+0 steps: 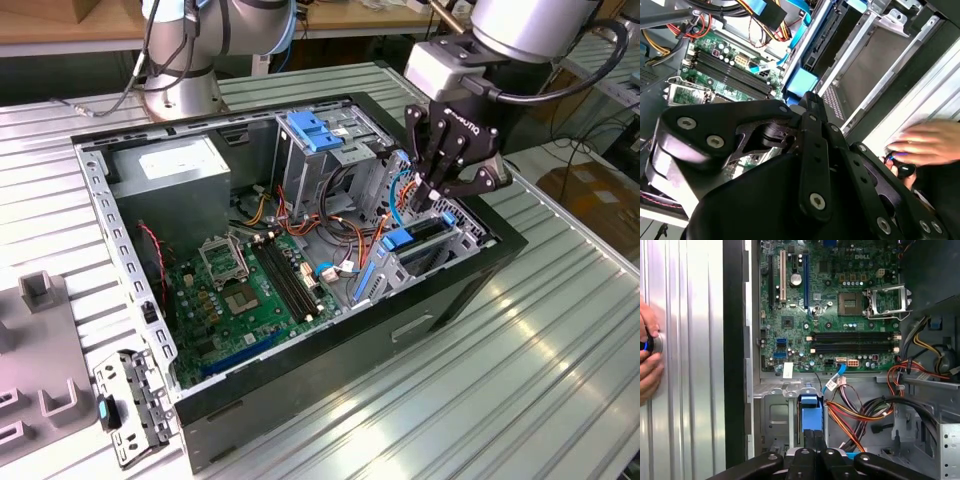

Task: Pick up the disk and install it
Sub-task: 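Insert the disk into the insertion slot, then insert the first disk wire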

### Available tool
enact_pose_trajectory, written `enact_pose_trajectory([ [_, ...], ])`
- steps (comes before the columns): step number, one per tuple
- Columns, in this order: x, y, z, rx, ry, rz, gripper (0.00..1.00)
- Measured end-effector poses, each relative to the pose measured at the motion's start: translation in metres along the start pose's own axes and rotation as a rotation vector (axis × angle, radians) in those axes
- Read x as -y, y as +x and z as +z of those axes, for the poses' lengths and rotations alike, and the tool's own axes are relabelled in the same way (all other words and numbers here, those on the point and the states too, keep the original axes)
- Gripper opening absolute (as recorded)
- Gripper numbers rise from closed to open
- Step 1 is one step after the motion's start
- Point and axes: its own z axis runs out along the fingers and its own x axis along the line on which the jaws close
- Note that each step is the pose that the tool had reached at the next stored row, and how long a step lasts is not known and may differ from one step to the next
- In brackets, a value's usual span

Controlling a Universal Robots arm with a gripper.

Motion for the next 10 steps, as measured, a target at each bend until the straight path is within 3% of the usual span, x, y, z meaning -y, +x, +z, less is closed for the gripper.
enact_pose_trajectory([
  [10, 0.0001, 0.0000, 0.0013, -0.0001, 0.0000, 0.000, 0.11],
])
